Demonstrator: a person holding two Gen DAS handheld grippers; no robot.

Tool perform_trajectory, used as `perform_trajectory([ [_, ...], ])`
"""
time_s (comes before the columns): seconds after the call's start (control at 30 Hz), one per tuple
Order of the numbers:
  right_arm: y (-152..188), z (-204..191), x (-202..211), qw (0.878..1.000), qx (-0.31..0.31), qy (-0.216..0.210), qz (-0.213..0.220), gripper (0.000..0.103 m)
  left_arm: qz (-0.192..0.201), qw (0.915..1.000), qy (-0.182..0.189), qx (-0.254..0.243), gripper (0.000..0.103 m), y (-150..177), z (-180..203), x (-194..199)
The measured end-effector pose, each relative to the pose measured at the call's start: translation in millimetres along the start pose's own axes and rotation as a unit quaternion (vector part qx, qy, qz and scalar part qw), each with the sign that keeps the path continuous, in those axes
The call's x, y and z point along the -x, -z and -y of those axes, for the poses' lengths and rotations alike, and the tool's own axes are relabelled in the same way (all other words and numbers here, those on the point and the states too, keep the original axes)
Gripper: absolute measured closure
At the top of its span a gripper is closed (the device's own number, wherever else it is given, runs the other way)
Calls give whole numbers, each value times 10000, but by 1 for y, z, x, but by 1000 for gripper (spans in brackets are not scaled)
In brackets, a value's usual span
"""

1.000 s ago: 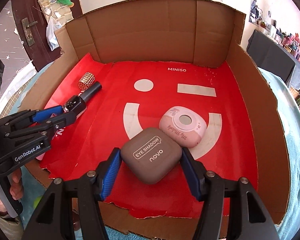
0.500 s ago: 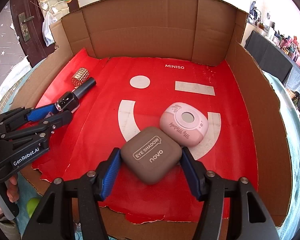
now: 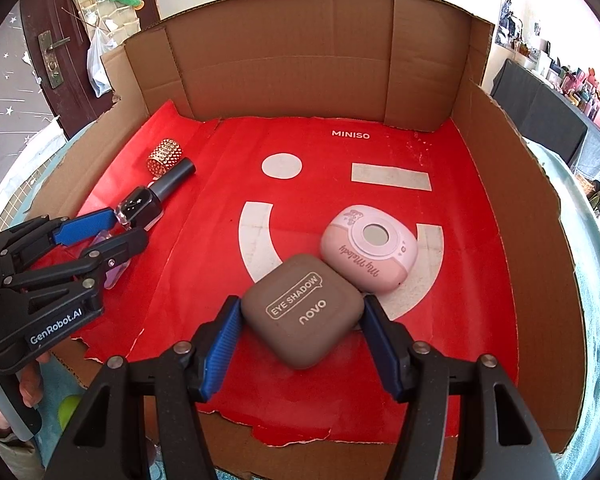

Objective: Organize rigid objects
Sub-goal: 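Open both grippers and withdraw them from the box toward the table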

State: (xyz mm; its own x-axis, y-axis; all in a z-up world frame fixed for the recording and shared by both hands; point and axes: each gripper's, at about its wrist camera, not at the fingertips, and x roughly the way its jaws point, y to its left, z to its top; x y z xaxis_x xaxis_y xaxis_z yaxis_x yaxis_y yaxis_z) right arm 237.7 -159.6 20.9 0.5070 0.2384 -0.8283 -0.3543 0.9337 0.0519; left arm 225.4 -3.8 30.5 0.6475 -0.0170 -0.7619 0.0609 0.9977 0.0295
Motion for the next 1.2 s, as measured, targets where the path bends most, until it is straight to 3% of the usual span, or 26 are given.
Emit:
perform_trajectory([
  [0.1,2,0,3,10000,-8,-42,18,40,105,9999,-8,12,35,-1,-1,7],
  [0.23,5,-2,14,9999,32,-65,156,40,219,9997,-58,-18,31,0,-2,18],
  [0.3,8,-3,22,9995,46,-88,292,33,310,9995,-82,-39,22,2,-1,25],
  [0.43,13,-5,40,9984,36,-173,533,31,497,9987,-91,-45,19,6,-1,43],
  [0.57,19,-4,54,9971,1,-276,709,25,642,9979,-54,33,5,11,-3,56],
  [0.97,46,-10,101,9891,38,-419,1413,1,1067,9942,-50,135,0,31,-1,94],
  [1.2,59,-16,120,9845,127,-359,1713,0,1115,9937,-54,109,0,43,5,109],
])
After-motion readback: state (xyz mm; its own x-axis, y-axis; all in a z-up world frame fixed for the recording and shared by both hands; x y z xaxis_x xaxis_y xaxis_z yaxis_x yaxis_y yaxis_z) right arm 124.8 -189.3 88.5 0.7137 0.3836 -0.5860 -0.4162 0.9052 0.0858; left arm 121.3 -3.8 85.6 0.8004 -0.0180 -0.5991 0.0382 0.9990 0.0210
